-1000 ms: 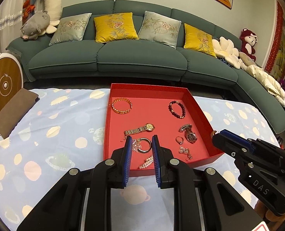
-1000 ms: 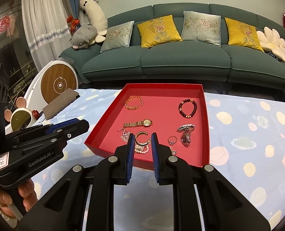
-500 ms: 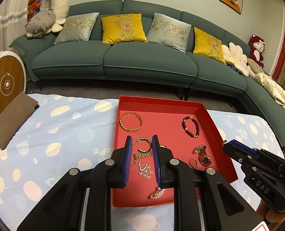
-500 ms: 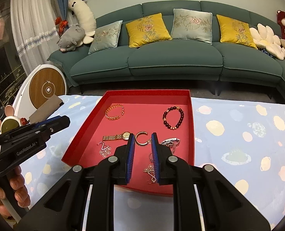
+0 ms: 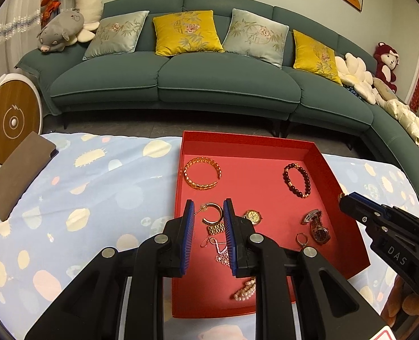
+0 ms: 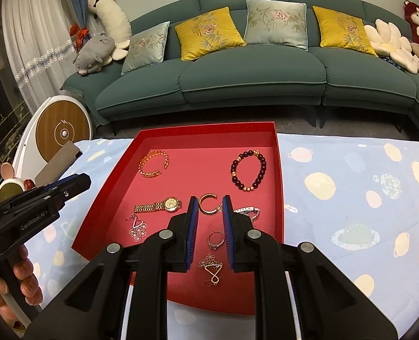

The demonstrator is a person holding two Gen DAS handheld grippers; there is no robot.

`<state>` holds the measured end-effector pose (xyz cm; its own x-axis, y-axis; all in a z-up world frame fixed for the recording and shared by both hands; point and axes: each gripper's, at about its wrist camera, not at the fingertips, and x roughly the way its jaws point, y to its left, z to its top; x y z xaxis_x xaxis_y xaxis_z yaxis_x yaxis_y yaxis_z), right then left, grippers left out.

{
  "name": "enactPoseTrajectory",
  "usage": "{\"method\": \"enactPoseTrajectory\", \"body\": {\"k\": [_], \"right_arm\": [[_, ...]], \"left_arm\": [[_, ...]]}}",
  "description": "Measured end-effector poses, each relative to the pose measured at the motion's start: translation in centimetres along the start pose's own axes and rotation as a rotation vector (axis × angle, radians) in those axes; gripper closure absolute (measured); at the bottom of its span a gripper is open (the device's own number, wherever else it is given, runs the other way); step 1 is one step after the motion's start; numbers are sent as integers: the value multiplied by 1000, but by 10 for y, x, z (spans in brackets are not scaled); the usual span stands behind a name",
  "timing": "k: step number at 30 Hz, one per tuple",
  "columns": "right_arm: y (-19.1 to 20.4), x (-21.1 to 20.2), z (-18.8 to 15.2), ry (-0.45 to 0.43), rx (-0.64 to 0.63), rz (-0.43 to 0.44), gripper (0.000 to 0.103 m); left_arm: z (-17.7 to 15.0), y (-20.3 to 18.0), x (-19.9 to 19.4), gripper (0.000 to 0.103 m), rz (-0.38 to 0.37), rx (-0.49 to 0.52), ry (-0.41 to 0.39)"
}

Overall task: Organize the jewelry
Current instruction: 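Carry both hoop earrings into the red box and open both tools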

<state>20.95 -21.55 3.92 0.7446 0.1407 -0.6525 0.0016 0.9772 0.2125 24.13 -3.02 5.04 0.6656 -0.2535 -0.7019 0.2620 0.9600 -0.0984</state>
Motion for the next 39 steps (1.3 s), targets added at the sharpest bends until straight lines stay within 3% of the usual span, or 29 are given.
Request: {"method": "enactPoseTrajectory", "body": {"k": [15,27,31,35,39], "right_arm": [[6,27,8,14,-17,44,86],[15,64,-3,46,39,81,86],[13,69,-5,62,34,65,86],[9,65,-3,50,44,46,85],[9,54,0,30,43,34,83]], "left_arm": [[-3,6,29,85,27,9,55],[-8,10,46,85,-20,11,116],[-9,10,48,81,-22,13,115],[-6,14,43,66,-38,-15,105],[1,22,30,63,-56,-72,72]]}}
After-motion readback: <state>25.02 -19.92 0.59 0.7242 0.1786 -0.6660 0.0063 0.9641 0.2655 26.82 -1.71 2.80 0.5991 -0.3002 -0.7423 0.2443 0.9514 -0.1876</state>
